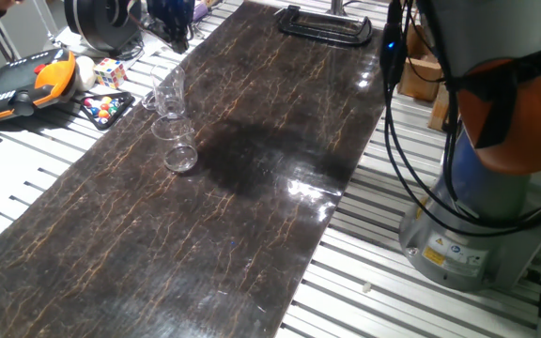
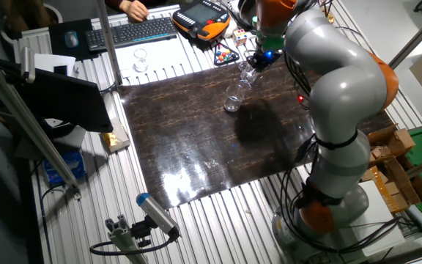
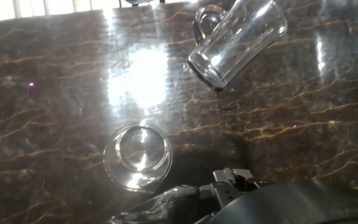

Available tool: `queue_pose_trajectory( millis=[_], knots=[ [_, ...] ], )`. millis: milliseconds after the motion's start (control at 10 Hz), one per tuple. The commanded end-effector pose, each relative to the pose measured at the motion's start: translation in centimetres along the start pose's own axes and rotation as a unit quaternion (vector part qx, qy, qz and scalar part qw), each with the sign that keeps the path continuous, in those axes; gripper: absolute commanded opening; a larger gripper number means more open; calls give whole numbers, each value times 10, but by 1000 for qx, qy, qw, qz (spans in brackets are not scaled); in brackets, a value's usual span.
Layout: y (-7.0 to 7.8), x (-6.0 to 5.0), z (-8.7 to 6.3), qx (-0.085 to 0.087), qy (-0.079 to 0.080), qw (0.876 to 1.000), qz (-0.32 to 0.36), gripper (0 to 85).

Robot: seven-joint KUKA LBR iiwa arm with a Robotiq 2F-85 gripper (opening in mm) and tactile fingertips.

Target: Pour the water from one cup into another empty cup

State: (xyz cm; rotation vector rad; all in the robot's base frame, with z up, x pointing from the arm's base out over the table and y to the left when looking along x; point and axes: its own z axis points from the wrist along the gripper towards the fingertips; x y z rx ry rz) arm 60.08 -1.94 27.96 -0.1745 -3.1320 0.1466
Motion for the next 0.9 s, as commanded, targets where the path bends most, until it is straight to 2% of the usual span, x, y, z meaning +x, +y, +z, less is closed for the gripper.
queue_pose_trajectory(
  millis=[0, 100, 200, 800],
  knots=[
    [0, 0, -1, -9, 6, 1000, -1, 7],
    [0, 1, -1, -24, 13, 1000, 1, 7],
    [1, 1, -1, -29, 16, 999, 3, 7],
    [2, 1, -1, -24, 14, 1000, 3, 7]
  ],
)
